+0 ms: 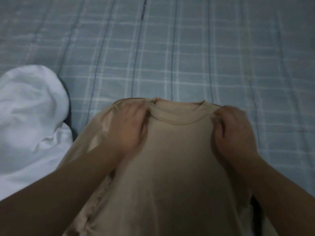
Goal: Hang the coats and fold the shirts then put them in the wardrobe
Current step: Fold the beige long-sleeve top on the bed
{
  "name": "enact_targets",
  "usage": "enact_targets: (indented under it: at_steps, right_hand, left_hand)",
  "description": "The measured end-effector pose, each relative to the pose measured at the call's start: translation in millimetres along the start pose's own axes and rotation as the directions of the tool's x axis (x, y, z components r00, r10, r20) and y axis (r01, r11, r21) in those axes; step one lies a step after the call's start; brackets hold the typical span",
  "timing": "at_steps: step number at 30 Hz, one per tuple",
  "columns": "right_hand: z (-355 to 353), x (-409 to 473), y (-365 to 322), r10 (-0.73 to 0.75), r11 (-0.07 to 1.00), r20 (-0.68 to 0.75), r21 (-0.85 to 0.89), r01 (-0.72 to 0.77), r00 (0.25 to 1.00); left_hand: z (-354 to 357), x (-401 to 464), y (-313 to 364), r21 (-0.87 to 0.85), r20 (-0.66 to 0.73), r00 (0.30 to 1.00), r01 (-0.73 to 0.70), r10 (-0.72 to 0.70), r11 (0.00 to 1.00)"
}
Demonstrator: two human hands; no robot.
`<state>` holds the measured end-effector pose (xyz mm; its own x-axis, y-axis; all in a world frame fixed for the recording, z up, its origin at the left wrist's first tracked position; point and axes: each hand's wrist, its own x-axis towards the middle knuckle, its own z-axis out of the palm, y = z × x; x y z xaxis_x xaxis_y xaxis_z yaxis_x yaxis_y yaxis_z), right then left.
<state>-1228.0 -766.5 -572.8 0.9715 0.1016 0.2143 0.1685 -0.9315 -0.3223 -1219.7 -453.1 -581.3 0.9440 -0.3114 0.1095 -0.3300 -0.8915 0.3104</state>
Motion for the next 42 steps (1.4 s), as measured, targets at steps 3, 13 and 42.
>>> enact_targets:
  at_steps: [3, 13, 42]
  right_hand:
    - [19.0, -8.0, -0.3, -0.064, 0.988, 0.19, -0.127, 0.09, 0.98]
    - [29.1, -11.1, -6.2, 0.074, 0.934, 0.319, -0.355, 0.046, 0.945]
    - [-52.0, -425.9, -103.8, 0.069, 0.984, 0.406, -0.18, 0.006, 0.911]
  left_hand:
    - [25.6, -1.5, -1.7, 0.034, 0.134, 0.989, -0.075, 0.07, 0.997]
    - [29.5, -1.0, 4.6, 0.185, 0.191, 0.975, 0.08, -0.116, 0.979]
    - [-9.6, -429.9, 96.9, 0.169, 0.323, 0.935, 0.097, -0.148, 0.981]
